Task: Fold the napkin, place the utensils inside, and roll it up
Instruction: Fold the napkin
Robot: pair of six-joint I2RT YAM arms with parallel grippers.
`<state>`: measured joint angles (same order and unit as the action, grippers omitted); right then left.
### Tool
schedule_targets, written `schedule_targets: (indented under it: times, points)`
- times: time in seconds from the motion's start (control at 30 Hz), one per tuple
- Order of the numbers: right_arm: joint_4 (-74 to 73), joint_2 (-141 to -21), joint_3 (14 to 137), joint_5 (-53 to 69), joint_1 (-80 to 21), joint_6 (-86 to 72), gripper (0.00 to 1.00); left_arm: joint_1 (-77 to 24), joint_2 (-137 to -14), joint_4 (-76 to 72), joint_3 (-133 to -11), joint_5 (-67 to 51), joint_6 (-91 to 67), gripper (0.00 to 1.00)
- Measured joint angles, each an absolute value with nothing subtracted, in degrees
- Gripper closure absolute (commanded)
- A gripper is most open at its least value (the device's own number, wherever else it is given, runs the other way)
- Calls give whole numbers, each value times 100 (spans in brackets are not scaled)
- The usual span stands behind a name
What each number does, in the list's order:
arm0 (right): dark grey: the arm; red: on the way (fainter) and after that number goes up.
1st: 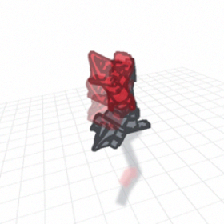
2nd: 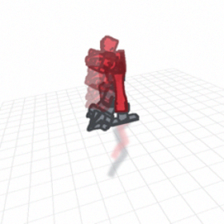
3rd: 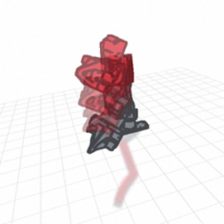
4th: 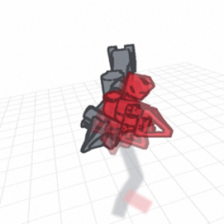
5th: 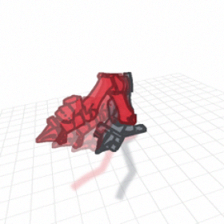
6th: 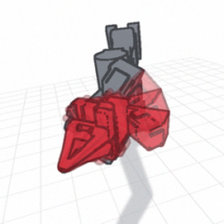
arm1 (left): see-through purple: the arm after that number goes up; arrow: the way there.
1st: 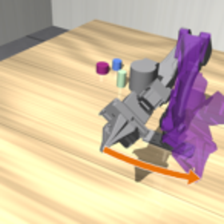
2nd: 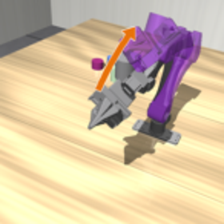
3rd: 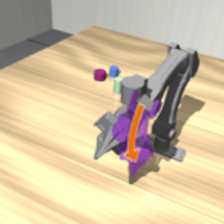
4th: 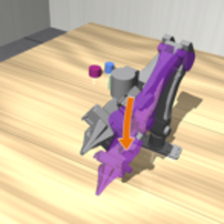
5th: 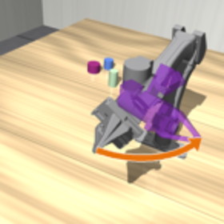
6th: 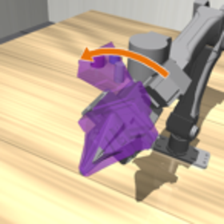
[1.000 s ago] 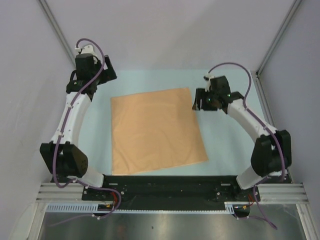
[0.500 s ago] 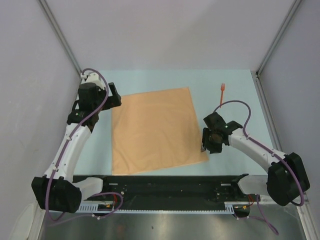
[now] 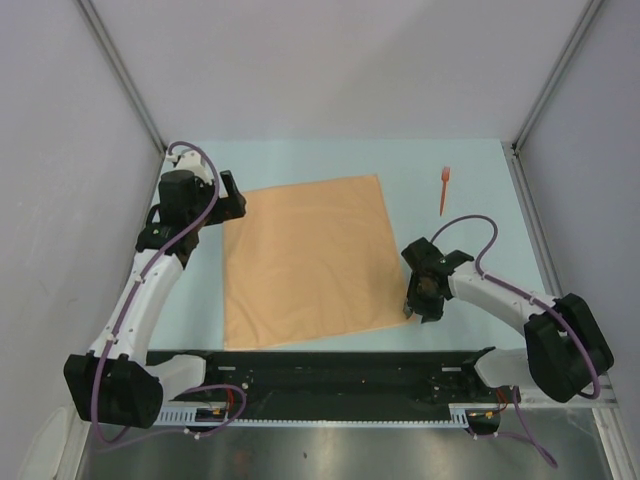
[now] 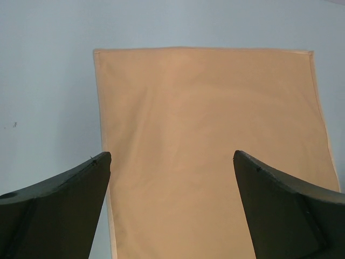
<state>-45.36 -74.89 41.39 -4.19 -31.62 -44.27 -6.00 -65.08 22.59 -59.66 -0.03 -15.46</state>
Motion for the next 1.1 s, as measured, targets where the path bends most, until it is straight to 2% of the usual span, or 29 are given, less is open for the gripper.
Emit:
schedule_targets:
  times: [0.5,0.7,0.9,1.1]
  points:
    - [-4211,-8034,4128,-642,-3249,-4829,63,-600,-6534,2261,-5966,-375,-1608,0]
    - [-4211,-8031,4119,-694,-3256,-4954,69,-600,-6573,2268,-5966,-478,-1647,0]
    - [-4182,-7994,4082,-718,-3236,-5017,81,-600,-6611,2287,-5966,-515,-1653,1]
    - [-4110,-7955,4051,-631,-3118,-5043,100,-600,-6643,2290,-5966,-532,-1653,0]
